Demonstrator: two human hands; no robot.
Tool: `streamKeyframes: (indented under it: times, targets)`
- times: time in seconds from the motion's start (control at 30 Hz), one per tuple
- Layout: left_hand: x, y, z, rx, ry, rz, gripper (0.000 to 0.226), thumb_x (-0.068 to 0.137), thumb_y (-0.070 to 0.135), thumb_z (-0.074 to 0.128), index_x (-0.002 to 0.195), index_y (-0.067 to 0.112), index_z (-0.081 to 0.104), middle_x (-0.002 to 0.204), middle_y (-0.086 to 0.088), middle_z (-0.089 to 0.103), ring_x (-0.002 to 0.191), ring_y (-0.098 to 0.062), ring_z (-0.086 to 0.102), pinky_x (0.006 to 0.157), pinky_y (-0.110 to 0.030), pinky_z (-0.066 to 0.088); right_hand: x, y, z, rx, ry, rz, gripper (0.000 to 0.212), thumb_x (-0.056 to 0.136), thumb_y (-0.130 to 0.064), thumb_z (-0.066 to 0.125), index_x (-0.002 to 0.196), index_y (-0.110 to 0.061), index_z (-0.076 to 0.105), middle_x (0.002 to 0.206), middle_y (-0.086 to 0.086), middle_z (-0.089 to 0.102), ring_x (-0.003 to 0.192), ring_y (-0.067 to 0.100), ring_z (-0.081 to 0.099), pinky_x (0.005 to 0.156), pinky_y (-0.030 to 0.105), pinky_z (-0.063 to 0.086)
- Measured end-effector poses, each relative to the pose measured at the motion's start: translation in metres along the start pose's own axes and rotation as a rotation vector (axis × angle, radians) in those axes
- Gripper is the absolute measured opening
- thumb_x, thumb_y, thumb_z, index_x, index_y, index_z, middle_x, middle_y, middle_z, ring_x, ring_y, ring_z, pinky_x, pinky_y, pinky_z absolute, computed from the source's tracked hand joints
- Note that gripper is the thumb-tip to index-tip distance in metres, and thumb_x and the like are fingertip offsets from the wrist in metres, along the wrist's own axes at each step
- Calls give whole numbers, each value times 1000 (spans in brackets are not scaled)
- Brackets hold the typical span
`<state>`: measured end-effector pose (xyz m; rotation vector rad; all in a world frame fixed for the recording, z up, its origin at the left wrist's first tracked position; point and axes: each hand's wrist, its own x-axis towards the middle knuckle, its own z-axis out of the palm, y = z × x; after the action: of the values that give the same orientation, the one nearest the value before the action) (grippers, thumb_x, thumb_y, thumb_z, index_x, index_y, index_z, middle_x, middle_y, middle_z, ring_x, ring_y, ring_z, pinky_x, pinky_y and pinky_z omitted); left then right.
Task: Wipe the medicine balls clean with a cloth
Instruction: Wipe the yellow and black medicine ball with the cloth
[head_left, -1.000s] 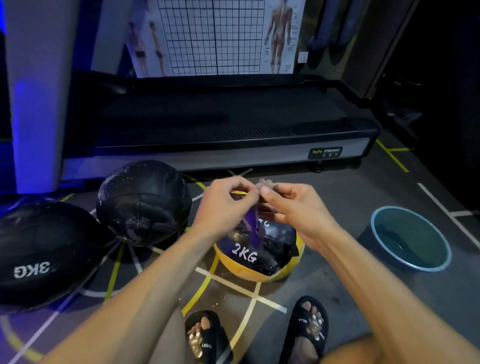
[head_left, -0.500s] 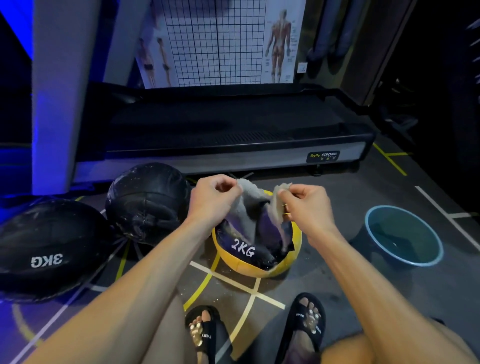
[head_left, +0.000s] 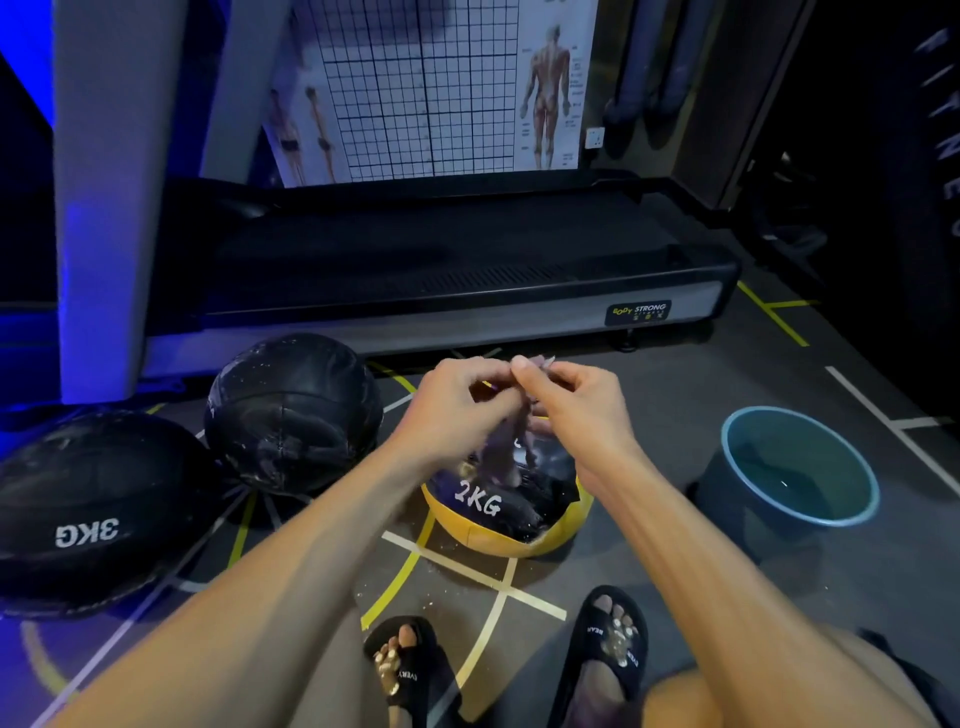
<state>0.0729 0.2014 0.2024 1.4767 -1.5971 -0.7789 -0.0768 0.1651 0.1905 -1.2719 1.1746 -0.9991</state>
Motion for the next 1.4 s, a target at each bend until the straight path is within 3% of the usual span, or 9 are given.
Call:
streamKeyframes:
  times: [0.2,0.33,0.53,0.73,0.93,1.07,1.17,1.27,1.4]
  targets:
    - [0,4,-15,-483,91,-274,25,95,-7,49,100,6,70,89,-12,67,78,-20,68,70,-32,63,-3,-10,-18,7,2,-150,20,99,-32,63,89,-21,77,89,9,74,86,22,68,81,46,53]
    - [-9,-7,-23,-487,-252,-332,67,73,20,80,136,16,58,132,-6,67,123,-19,64,105,-38,51,-15,-24,-28,53,-90,-260,18,104,-29,57,99,-26,74,99,5,75,92,20,68,77,42,52]
    - [-29,6,-25,-732,-410,-334,66,87,31,76,139,-2,54,138,-21,62,128,-34,59,115,-46,44,-33,-30,-35,140,-143,-330,18,106,-17,50,105,-15,68,108,9,75,104,24,71,90,39,57]
    - [-42,29,-26,-755,-132,-202,45,89,12,71,132,6,61,121,-12,68,101,-22,67,88,-44,59,-47,-34,-44,197,-102,-145,18,102,-25,59,110,-14,70,100,5,74,84,16,69,63,24,55]
    - [-35,40,-43,-131,95,135,32,100,6,62,130,17,57,118,-5,64,99,-13,62,79,-31,54,-54,-46,-43,281,-310,182,61,72,-10,76,130,-1,60,99,7,76,79,15,73,67,23,60]
    - [-26,58,-62,-197,156,227,32,102,11,60,130,25,54,110,3,65,93,-11,63,68,-25,52,-47,-71,-36,444,-286,138,39,89,-27,74,119,-7,64,85,8,69,73,24,65,73,23,56]
    - [-17,58,-68,-363,175,125,29,103,10,60,124,28,55,108,-4,64,84,-13,61,55,-20,49,-47,-73,-25,409,-451,241,73,78,-56,80,125,-4,61,109,23,56,100,43,47,106,41,44]
    - [-14,42,-67,-445,152,-70,28,104,11,58,128,22,51,103,-10,60,62,-10,58,43,-23,45,-43,-72,-19,334,-476,175,41,86,-37,70,110,-4,66,86,8,66,74,24,65,70,27,58]
    - [-17,27,-72,-793,26,-281,48,98,10,66,142,19,47,100,-6,65,62,-10,61,53,-25,52,-31,-65,-16,170,-430,130,30,94,-12,63,122,-1,66,99,13,71,76,18,68,66,29,59]
